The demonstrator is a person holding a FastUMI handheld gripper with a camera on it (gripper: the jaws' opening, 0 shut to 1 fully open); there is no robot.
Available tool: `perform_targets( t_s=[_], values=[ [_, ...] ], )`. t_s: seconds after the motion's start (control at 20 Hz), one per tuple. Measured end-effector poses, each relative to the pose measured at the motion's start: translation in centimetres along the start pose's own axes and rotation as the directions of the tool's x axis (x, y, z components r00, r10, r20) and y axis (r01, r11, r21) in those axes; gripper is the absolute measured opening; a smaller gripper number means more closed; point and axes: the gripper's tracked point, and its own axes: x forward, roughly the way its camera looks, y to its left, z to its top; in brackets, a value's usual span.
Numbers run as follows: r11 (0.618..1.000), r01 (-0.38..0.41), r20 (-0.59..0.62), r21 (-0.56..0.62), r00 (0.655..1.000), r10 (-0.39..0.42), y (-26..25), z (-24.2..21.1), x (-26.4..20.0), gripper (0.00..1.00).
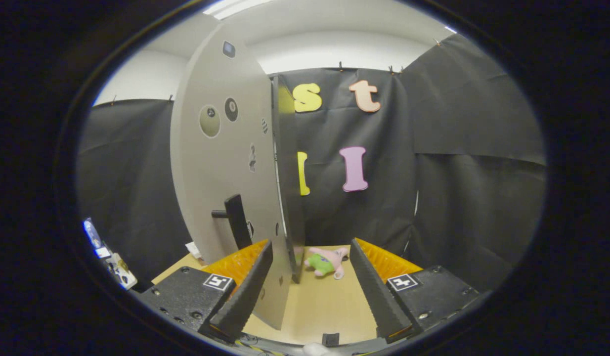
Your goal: Open the shoe cabinet door, grab the shoes and put them into the shoe cabinet, then close the shoe cabinet door.
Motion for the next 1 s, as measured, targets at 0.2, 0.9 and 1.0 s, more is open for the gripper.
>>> perform_targets(
  t_s=[0.2, 0.9, 1.0],
  values=[
    [0.995, -0.103, -0.016, 0.015, 0.995, 0.103, 0.6, -0.1, 2.0, 0.99],
    [0.999, -0.051, -0.023, -0.019, 0.998, 0.051, 5.2, -0.2, 2.5, 0.94],
    [1.0, -0.027, -0.021, -0.01, 0.999, 0.027, 6.6, -0.3, 2.3, 0.94]
  ],
)
